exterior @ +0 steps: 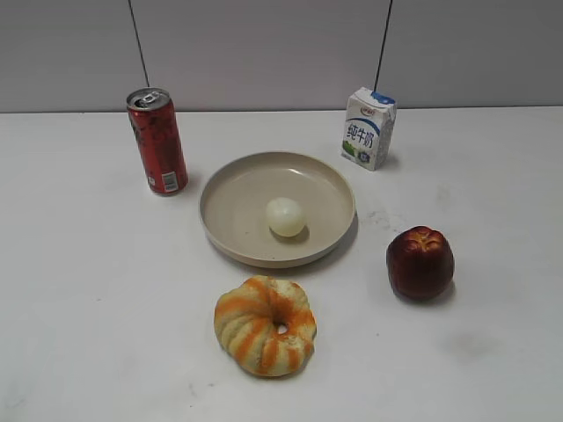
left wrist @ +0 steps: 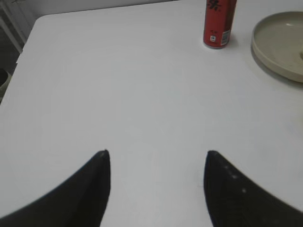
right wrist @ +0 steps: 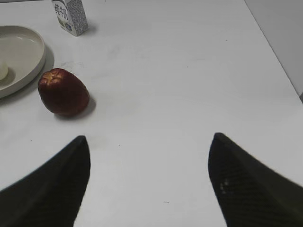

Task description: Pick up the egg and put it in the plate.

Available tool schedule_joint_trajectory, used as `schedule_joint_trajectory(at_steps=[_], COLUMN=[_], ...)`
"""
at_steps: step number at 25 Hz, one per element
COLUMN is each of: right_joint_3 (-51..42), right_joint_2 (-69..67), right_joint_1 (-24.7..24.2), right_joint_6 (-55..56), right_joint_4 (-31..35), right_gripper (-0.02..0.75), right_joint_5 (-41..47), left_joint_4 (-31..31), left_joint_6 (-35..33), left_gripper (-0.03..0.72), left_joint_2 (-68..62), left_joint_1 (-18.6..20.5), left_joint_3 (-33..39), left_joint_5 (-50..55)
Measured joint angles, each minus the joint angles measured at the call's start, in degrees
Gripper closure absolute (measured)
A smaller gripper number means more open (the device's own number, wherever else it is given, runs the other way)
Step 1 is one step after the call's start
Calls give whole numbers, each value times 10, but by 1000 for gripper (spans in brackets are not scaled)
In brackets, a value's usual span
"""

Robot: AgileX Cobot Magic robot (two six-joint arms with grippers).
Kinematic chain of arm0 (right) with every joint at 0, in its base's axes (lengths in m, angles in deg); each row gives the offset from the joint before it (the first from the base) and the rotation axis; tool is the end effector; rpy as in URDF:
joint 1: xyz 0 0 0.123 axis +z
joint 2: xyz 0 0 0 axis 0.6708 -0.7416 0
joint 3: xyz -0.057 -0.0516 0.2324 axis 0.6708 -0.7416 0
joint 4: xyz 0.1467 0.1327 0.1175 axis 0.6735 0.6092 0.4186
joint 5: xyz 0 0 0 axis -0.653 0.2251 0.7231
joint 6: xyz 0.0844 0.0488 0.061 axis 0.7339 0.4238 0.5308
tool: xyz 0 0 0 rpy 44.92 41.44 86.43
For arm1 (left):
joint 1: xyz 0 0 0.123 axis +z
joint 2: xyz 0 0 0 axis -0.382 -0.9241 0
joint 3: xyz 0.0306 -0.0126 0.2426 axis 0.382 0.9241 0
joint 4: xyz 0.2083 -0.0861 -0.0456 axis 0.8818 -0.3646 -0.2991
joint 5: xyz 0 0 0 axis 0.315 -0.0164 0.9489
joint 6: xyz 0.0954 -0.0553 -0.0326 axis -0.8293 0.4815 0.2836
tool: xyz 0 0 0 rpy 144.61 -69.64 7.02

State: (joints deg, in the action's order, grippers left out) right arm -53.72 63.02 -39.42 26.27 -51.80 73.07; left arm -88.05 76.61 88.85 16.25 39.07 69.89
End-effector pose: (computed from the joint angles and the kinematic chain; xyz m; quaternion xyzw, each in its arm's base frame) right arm 0.0373 0.0034 0.2572 0.0267 0.8481 0.0502 0.5268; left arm 0.0368 -0.0112 0.2461 0.1202 0.8576 -0.0212 0.4996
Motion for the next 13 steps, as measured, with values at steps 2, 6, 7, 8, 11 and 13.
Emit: schedule_joint_trajectory(at_steps=[2,6,7,8,11,13], right_joint_3=[0,0,0,0,0,0], right_joint_2=[0,0,0,0,0,0], right_joint_1=[0,0,0,0,0,0], right_joint_6=[0,0,0,0,0,0], right_joint_4=[0,0,0,0,0,0], right_gripper=[151,151,151,151,151,151], right_joint_5=[0,0,0,0,0,0], left_joint_4=[0,0,0,0,0,0], left_joint_6=[0,0,0,0,0,0], left_gripper=[241,270,275,279,290,293], left_joint_2=[0,0,0,0,0,0], left_joint_1=[0,0,0,0,0,0], left_joint_3=[0,0,0,0,0,0], left_joint_5=[0,0,0,0,0,0])
